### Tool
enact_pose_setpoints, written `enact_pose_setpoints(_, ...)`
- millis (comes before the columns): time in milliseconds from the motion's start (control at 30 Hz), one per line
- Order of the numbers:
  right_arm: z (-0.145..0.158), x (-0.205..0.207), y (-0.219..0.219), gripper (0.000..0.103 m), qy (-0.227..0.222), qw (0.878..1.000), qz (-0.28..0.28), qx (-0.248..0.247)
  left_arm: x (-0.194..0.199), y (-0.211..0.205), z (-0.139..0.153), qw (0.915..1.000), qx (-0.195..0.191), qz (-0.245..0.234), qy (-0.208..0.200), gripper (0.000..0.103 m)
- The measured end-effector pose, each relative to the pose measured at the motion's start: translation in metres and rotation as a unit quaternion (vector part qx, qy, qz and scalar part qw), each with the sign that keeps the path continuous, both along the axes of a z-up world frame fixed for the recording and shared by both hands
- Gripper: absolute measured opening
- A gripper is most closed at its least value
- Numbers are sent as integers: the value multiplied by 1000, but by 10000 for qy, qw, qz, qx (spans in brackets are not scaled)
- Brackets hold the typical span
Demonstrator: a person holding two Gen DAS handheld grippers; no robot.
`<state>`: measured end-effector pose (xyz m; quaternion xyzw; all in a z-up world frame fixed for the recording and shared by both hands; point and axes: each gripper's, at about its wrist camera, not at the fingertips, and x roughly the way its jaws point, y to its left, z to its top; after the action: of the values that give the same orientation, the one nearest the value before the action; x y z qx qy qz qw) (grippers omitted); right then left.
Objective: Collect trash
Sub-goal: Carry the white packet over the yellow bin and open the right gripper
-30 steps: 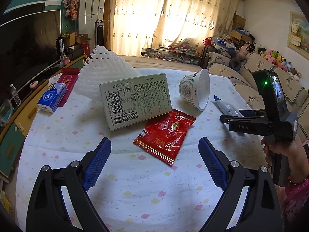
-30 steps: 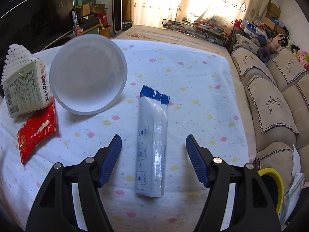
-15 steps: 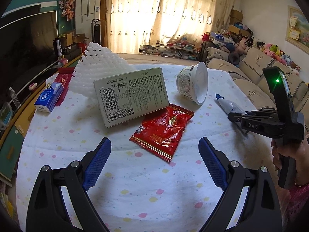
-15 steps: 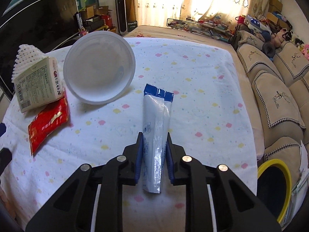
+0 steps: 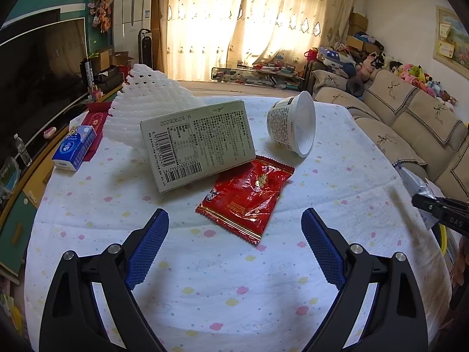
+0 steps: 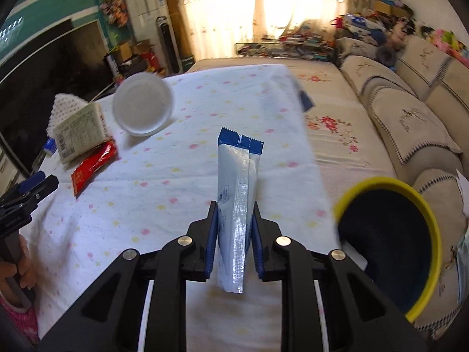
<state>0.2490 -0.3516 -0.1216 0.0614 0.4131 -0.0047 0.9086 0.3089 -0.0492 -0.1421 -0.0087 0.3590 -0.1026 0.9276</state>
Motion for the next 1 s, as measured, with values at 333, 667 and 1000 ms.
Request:
enact_pose_setpoints(333,-24,-36,-115,25,251,9885,-1488,-126,-2,0,0,10000,14,-11,-23,91)
enact_pose_setpoints(667,-44,-49,-122,44,167,9833,-1808,90,-2,-1,-1,10000,5,-42,5,91)
enact_pose_setpoints(1000,-18,-54,-66,56,-479,9922,-1142,133,1,-16,-7,9996,257,-65,88,91)
